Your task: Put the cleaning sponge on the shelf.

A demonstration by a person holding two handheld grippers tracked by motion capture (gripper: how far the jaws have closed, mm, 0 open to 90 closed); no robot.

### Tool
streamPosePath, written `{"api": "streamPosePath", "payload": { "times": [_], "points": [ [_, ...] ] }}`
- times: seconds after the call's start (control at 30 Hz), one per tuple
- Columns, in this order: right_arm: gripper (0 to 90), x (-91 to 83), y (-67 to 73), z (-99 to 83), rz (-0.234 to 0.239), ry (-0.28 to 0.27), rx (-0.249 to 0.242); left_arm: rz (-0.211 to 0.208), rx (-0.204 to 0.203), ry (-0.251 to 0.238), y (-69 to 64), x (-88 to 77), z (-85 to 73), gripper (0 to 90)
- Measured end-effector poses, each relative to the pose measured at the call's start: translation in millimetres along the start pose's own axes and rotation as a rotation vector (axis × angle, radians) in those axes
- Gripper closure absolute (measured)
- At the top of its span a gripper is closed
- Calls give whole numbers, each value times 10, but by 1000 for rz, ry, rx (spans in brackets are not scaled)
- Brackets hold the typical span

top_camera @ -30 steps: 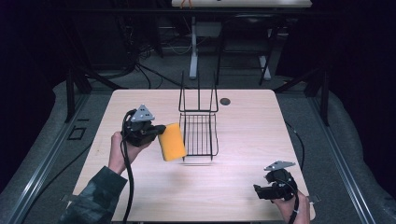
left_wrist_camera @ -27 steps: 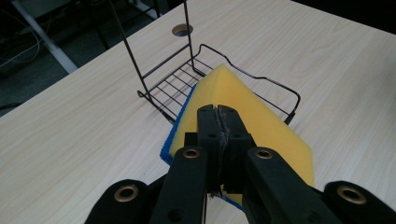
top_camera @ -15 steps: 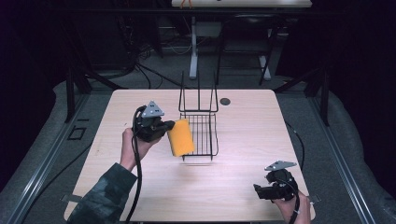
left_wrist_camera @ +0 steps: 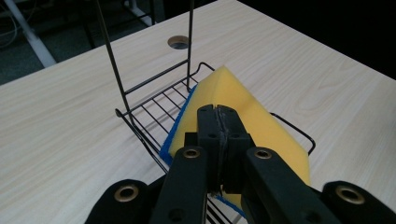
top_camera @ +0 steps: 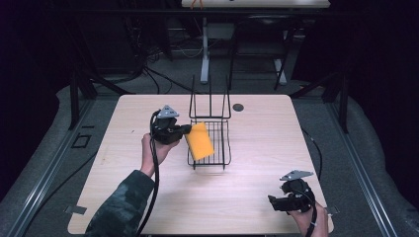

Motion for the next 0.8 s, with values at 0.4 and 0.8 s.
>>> {"api": "streamPosePath", "payload": {
  "times": [0.4,0.8],
  "points": [
    [197,10,1,-12,5,8,0,-25,-86,15,80,293,-161,893],
    [197,7,14,-8,9,6,1,-16,-115,41,62,462,-250,892]
  ]
}}
Point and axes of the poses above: each handheld gripper's, and its own axes: x roughly forward along the jaws, z roughly out of its top, y roughly to its left, the point moved 9 cm from there along x, roughly forward along the jaws, and after that the axes turned 7 degrees about -y, right-handed, at the moved point
